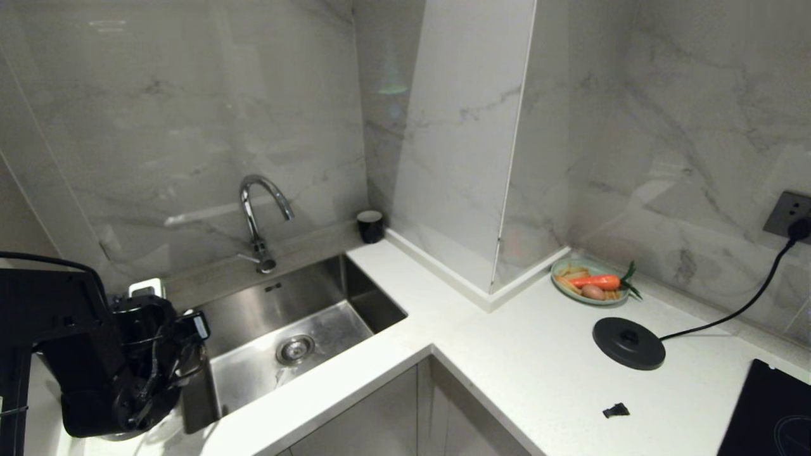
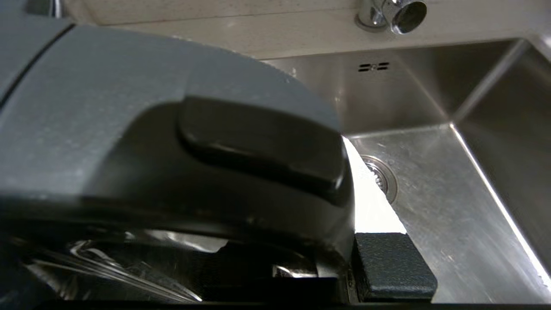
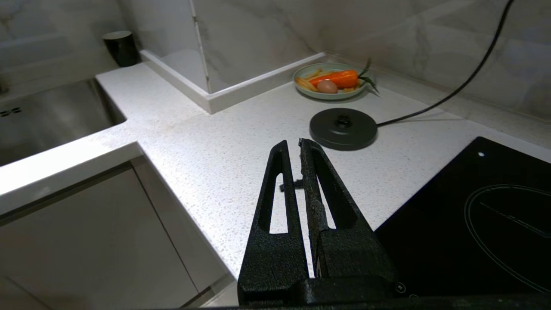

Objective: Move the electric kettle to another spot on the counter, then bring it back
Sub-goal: Grab the kettle, then place it on the power base

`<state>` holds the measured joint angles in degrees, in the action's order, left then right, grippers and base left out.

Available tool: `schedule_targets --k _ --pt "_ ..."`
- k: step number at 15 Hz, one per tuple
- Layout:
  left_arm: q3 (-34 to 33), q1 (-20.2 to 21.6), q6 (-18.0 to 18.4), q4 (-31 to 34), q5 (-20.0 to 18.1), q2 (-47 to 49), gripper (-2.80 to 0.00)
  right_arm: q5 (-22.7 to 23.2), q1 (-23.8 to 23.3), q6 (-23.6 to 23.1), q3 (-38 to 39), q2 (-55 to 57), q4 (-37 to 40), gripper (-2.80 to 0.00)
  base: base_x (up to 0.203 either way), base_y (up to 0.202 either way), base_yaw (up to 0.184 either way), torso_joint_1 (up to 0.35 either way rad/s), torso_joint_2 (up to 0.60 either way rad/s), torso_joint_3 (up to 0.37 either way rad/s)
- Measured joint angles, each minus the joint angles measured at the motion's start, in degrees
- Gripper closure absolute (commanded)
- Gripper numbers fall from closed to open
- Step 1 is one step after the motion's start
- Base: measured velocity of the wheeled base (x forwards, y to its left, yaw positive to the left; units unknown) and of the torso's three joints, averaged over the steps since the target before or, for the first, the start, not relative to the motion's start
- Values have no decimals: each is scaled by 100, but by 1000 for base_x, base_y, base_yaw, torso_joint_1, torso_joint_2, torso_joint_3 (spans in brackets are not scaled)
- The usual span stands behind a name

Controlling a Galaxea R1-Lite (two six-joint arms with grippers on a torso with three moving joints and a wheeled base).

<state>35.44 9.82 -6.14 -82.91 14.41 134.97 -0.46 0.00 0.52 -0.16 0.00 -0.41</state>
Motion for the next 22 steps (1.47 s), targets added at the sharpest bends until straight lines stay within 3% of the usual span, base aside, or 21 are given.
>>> schedule_targets --k 12,15,22 --pt "-100 1 -6 41 -149 -329 0 5 0 2 -2 0 0 0 0 0 0 0 0 0" --pt "-378 -165 -9 38 -501 -647 0 4 0 1 -2 0 0 0 0 0 0 0 0 0" --pt "-751 -890 17 97 -576 -1424 0 2 0 -1 -2 0 0 0 0 0 0 0 0 0"
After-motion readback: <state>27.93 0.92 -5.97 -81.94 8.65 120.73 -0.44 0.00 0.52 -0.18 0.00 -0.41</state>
